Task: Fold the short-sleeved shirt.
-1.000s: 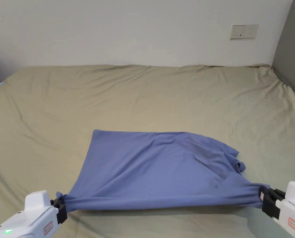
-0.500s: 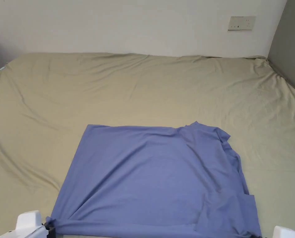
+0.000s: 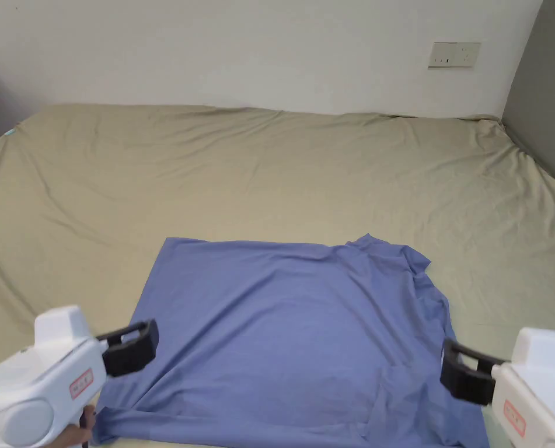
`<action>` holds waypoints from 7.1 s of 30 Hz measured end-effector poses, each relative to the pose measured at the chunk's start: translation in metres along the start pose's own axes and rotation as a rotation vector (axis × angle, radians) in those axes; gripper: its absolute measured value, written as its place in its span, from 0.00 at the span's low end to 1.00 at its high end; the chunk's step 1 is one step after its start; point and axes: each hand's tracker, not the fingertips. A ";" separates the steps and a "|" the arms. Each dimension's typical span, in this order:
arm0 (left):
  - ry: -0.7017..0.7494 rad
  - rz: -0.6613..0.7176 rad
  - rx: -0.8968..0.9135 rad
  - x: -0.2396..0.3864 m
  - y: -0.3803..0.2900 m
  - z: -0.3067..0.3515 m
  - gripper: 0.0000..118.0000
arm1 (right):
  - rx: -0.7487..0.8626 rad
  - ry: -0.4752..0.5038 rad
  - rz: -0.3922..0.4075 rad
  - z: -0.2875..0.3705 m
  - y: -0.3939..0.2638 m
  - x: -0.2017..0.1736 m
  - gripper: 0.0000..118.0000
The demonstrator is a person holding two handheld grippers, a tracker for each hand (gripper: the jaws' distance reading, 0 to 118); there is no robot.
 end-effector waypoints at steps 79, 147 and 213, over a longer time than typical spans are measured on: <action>0.119 -0.039 -0.186 -0.044 -0.003 -0.119 0.03 | -0.227 0.064 0.032 -0.114 -0.007 -0.004 0.12; 0.138 -0.033 -0.430 -0.064 -0.029 -0.150 0.90 | 0.220 -0.048 0.102 -0.028 0.053 -0.036 0.01; 0.036 0.000 -0.063 -0.015 -0.005 0.006 0.99 | -0.077 0.045 -0.029 -0.001 -0.001 -0.012 0.93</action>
